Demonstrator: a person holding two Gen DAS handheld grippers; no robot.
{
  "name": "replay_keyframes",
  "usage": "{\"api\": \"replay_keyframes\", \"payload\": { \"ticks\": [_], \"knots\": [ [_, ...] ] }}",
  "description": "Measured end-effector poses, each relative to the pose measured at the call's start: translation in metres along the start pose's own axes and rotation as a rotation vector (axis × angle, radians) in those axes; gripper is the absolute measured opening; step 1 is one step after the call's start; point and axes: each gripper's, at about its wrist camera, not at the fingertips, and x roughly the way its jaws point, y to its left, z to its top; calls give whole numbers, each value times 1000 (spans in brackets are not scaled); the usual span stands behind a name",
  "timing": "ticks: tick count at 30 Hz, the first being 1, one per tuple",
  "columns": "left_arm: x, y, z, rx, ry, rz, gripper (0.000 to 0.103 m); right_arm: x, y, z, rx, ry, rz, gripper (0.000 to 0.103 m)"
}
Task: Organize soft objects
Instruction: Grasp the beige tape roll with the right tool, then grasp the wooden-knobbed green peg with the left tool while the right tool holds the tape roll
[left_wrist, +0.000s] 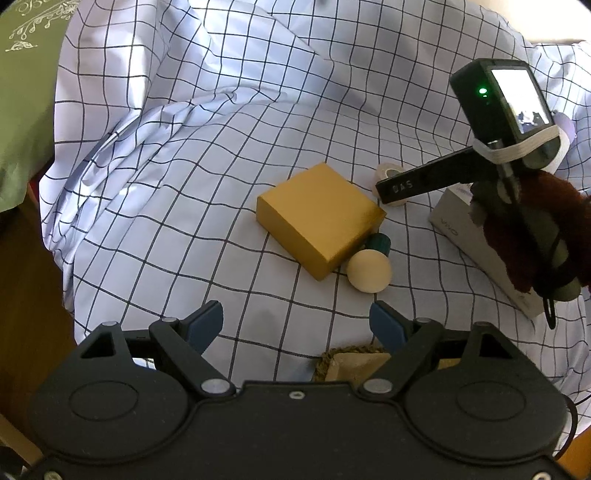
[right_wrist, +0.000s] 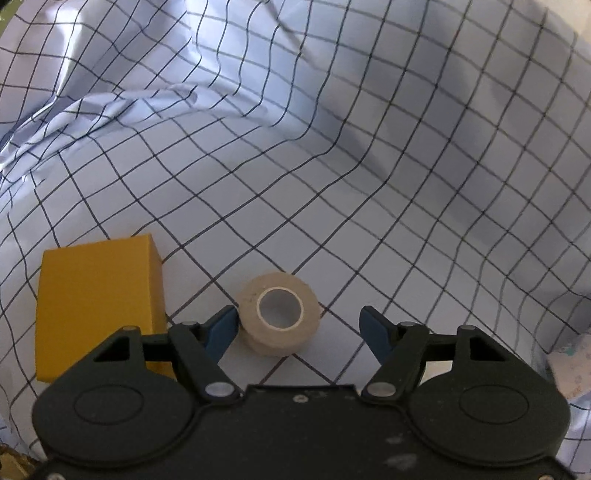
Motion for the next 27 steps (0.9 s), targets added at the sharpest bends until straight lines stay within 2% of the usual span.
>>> {"api": "replay_keyframes", "payload": {
  "ticks": [2,5,10,20,27],
  "knots": [
    [1,0,1,1,1,1,83,5,1,3,-14,7,18,63],
    [2,-2,2,5,3,2,83,15,0,6,-25,19,63,48],
    [4,-3,6,-2,15,-4,83,14,-3,6,-3,-7,92,49],
    [12,-11,25,-87,50,-45,83,-32,-50,-12,204,-245,-19,49],
    [24,-27,38,-175,91,-81,83,-44,-77,-42,298,-292,-54,49]
  ]
}}
